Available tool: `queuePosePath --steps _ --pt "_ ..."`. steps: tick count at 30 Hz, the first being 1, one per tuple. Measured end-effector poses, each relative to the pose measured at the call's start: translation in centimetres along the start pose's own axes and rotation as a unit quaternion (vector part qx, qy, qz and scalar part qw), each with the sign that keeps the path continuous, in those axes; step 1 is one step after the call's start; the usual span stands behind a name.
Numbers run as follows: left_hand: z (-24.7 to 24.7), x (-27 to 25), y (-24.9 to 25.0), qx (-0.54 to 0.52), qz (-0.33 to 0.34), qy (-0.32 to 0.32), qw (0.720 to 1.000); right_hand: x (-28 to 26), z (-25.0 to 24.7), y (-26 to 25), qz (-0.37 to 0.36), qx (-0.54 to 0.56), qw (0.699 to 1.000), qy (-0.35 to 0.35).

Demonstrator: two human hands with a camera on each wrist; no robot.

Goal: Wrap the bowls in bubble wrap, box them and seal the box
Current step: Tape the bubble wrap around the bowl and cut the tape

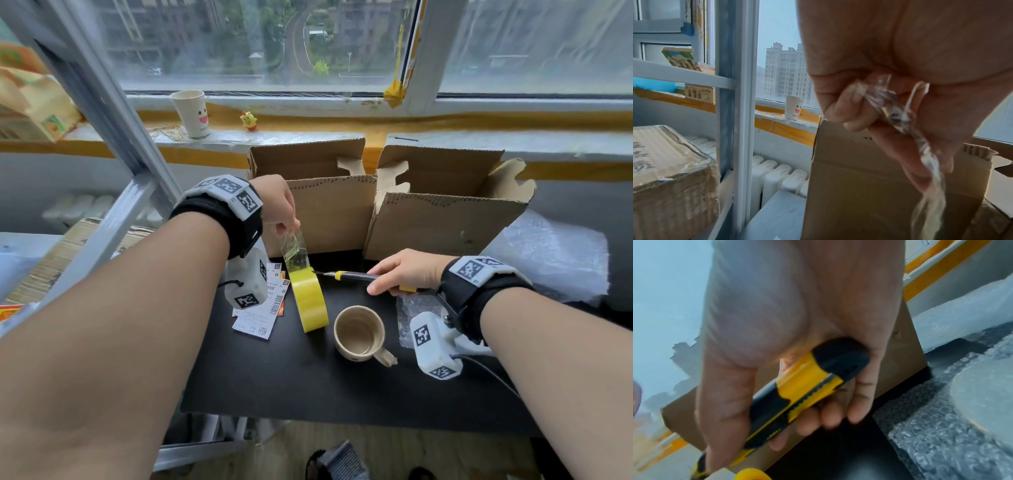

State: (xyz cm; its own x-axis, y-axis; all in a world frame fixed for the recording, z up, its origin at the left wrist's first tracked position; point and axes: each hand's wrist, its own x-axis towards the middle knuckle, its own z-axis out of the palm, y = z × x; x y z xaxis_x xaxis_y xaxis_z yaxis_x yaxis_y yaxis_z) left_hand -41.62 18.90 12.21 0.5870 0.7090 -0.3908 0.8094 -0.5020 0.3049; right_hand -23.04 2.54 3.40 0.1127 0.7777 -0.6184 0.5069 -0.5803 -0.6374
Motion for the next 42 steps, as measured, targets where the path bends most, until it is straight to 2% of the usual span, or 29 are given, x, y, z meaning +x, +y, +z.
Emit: queuePosePath --steps 3,5,8,11,13,17,23,26,31,34,37,42 --pt "0.1 -0.1 0.0 0.008 -0.001 0.001 1.0 0.4 0.5 -1.0 -0.024 -0.037 0.999 -0.013" --pt "0.3 -0.1 -0.2 0.011 -0.001 0.001 1.0 1.1 0.8 -1.5 -0.041 -0.089 0.995 0.008" --pt "0.2 -0.2 -0.6 0.0 -0.003 0.005 1.0 1.3 0.4 -1.3 -0.015 -0.18 0.981 0.064" --pt "0.1 -0.3 -0.6 -0.004 0.002 0.011 1.0 1.1 0.1 -0.9 -0.001 -0.201 0.979 0.043" --pt "0.2 -0.4 -0.4 -0.002 0.006 0.012 1.0 1.1 0.4 -1.2 -0.015 -0.19 0.981 0.03" --pt "0.1 -0.4 -0.4 -0.01 0.009 0.005 1.0 1.9 1.2 -2.3 -0.031 -0.182 0.981 0.05" --pt "0.2 -0.3 -0.4 -0.019 0.017 -0.009 1.0 2.9 1.4 -1.5 0.015 -0.159 0.982 0.1" --pt "0.2 -0.2 -0.7 -0.031 0.013 -0.01 0.999 3.1 1.7 -1.4 0.061 -0.079 0.988 0.117" --pt "0.4 0.1 -1.5 -0.056 0.004 -0.011 0.998 5.8 4.3 -3.7 0.024 -0.01 0.997 0.07" --pt "0.4 0.1 -2.1 -0.063 -0.006 -0.003 0.998 7.7 6.8 -4.1 0.025 0.019 0.995 0.089" --pt "0.2 0.1 -3.3 -0.05 -0.032 0.016 0.998 8.6 7.6 -3.7 0.045 0.057 0.994 0.083" --pt "0.0 0.2 -7.1 0.02 -0.154 0.058 0.986 9.0 6.5 -3.6 0.046 0.093 0.993 0.058"
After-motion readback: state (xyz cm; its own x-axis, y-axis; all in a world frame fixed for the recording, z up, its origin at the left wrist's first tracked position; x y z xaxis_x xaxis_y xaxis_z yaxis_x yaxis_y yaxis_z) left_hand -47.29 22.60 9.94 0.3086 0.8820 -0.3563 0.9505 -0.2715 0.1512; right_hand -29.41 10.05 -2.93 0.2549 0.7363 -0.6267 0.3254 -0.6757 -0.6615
